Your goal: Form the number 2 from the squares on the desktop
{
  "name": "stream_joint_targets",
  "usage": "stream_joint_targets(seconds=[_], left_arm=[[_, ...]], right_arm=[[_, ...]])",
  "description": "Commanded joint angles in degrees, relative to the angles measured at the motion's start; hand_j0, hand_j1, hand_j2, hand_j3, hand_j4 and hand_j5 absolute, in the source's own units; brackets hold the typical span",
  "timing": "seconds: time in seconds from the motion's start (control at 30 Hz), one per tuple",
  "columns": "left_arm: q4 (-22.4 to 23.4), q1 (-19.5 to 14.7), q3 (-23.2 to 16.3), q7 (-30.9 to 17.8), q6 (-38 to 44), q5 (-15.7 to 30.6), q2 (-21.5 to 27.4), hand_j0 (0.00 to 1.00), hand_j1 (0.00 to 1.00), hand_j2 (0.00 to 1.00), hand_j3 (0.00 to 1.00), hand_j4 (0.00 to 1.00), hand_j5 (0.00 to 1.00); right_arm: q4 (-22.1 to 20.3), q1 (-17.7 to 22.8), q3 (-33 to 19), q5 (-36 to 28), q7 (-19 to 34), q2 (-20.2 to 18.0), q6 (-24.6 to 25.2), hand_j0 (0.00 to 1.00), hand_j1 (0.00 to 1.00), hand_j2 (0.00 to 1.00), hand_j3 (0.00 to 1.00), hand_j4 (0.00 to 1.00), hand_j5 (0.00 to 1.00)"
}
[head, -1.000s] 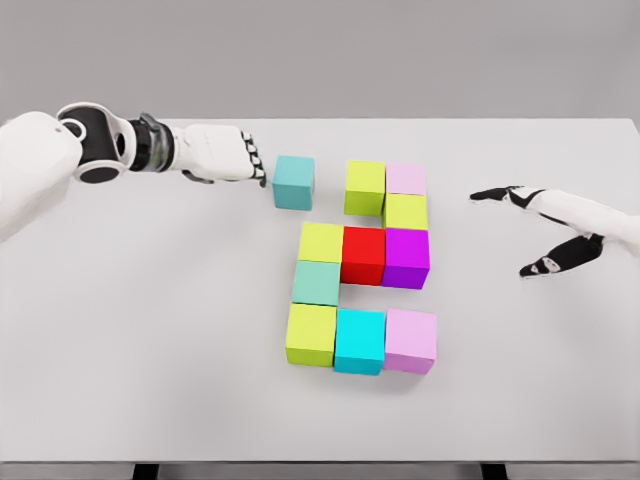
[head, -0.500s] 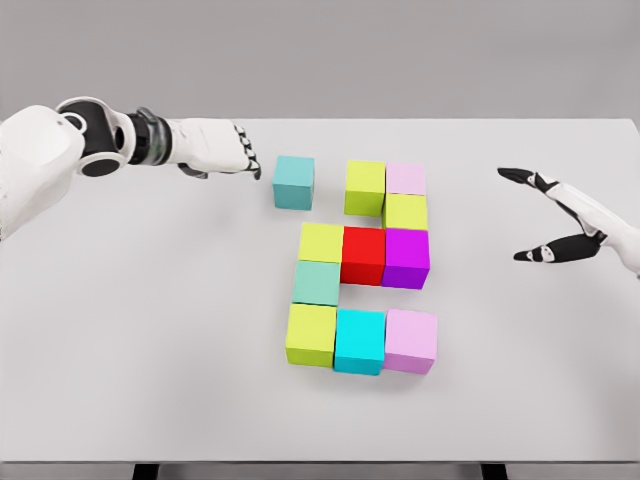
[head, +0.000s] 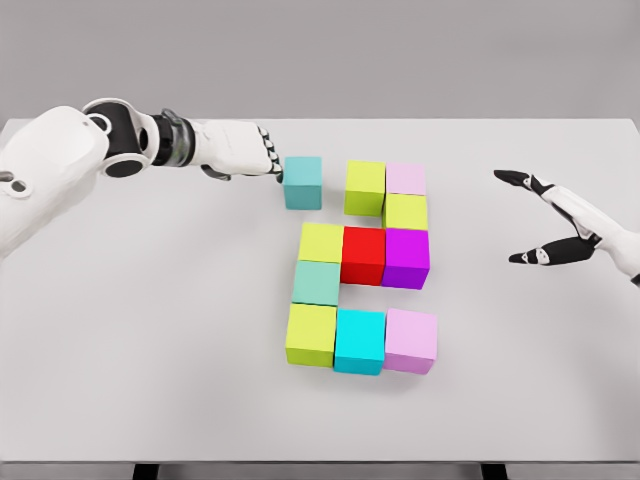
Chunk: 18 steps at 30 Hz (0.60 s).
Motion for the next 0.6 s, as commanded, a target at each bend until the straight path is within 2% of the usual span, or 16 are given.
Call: stream_joint_targets(seconds=[0.0, 0.1, 0.23, 0.57], left_arm=[[0.2, 0.0, 0.2, 0.0, 0.1, 0.1, 0.0, 0.81, 0.81, 0.81, 0.81, 0.81, 0.81], [2.6, -0.1, 0.2, 0.0, 0.1, 0.1, 0.0, 0.81, 0.81, 0.81, 0.81, 0.81, 0.81], [3.8, -0.3, 0.4, 0.0, 0.1, 0.1, -0.2, 0.81, 0.81, 0.81, 0.81, 0.81, 0.81], [6.8, -0.5, 1.1, 0.0, 0.1, 0.0, -3.9, 0.81, 0.81, 0.81, 0.81, 0.81, 0.81]], right_arm=[[-0.1, 0.0, 0.0, -0.5, 0.0, -0.1, 0.1, 1.0, 1.0, 1.0, 1.0, 1.0, 1.0], [-0.1, 0.0, 0.0, -0.5, 0.0, -0.1, 0.1, 1.0, 1.0, 1.0, 1.0, 1.0, 1.0], [-0.1, 0.0, 0.0, -0.5, 0.0, -0.1, 0.1, 1.0, 1.0, 1.0, 1.0, 1.0, 1.0], [-0.1, 0.4, -0.4, -0.6, 0.0, -0.1, 0.1, 1.0, 1.0, 1.0, 1.0, 1.0, 1.0]])
